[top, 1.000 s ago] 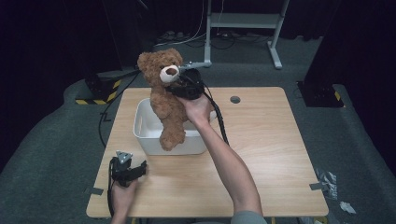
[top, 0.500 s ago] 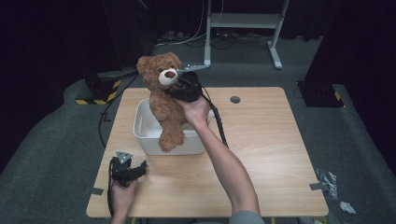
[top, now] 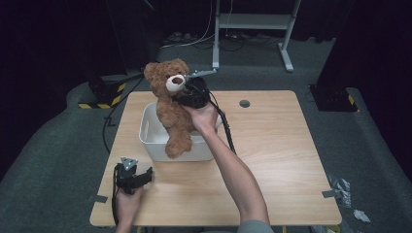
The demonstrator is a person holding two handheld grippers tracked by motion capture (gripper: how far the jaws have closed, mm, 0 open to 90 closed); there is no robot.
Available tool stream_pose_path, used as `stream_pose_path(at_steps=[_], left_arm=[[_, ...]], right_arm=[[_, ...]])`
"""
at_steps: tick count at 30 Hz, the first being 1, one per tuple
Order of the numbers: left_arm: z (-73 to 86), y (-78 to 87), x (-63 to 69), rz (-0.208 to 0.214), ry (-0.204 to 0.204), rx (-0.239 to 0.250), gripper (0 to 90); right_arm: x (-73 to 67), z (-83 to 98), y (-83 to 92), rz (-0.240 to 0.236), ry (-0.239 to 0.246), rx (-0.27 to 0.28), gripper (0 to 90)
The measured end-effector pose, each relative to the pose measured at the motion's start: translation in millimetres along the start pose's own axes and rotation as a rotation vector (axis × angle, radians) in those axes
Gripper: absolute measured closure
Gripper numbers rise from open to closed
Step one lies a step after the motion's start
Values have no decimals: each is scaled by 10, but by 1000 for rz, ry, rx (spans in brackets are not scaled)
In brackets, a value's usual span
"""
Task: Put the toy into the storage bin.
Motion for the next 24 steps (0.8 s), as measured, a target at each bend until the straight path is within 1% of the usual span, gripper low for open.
stream_pose_path(at_steps=[3, 10, 12, 15, 19, 22, 24], left_arm=[[0, -1, 1, 0, 1, 1, 245], [0, -2, 3, 2, 4, 3, 245], [0, -2, 3, 2, 5, 4, 245], [0, -2, 2, 2, 4, 4, 245], [0, -2, 2, 1, 4, 4, 245], [0, -2, 2, 2, 4, 4, 245], [0, -2, 2, 2, 4, 4, 245]], right_arm=[[10, 26, -16, 4, -12, -11, 685], [21, 72, -47, 7, -18, -33, 679], [18, 83, -56, 5, -14, -45, 678], [18, 92, -70, 5, -10, -47, 678], [14, 99, -79, 2, -18, -60, 676], [14, 111, -92, 11, -3, -67, 675], [12, 117, -106, 18, -8, -68, 674]])
Point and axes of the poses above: each handheld gripper's, and its own axes: y roughly backward along the jaws, z roughly out of its underside, x roughly to its right, the point moved 3 cm from there along -y, roughly forward along the jaws, and after that the axes turned 10 degrees about y, right-handed, at the moved point
